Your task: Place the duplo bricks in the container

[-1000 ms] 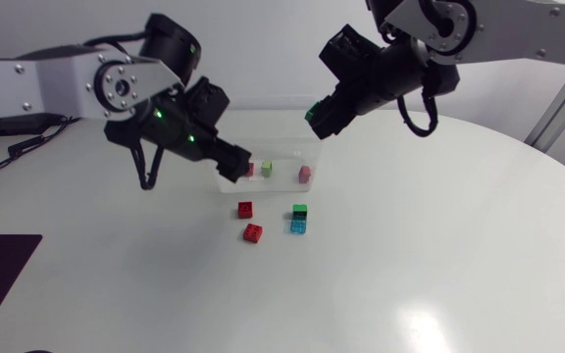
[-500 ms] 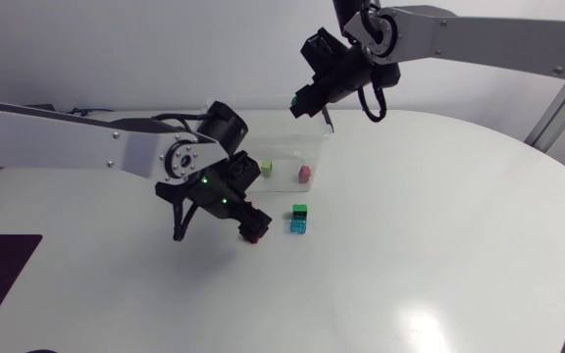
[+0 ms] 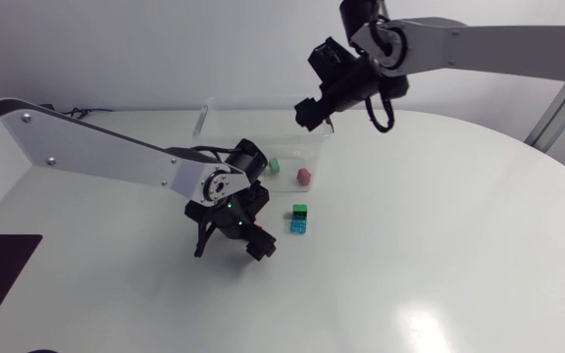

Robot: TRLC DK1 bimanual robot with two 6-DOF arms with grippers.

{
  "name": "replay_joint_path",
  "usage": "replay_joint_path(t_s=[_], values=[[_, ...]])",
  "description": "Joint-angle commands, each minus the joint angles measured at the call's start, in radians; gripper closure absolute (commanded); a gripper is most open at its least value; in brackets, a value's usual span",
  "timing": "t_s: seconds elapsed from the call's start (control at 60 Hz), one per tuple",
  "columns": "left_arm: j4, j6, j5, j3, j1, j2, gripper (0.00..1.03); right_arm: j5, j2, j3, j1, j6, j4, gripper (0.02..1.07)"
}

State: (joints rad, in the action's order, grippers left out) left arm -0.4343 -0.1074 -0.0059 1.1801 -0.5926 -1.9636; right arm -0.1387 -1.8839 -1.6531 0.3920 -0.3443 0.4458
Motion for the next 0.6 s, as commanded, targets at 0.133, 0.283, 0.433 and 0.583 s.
replay_joint_path(t_s=[0.133,0.283,0.433,0.583], values=[[0.022,0.012,-0.009,0.039,-0.007,-0.060,0.74,-0.039,0.374,0.467,0.047,-0.067,-0.090,0.08],[0.008,-0.008,-0.009,0.032,-0.009,-0.052,0.77,-0.044,0.463,0.656,0.071,-0.099,-0.130,0.08],[-0.006,-0.046,-0.009,-0.013,-0.015,0.063,0.78,-0.059,0.427,0.748,0.088,-0.121,-0.191,0.08],[-0.049,-0.086,-0.009,-0.025,-0.004,0.244,0.78,-0.018,0.293,0.733,0.108,-0.085,-0.237,0.09]])
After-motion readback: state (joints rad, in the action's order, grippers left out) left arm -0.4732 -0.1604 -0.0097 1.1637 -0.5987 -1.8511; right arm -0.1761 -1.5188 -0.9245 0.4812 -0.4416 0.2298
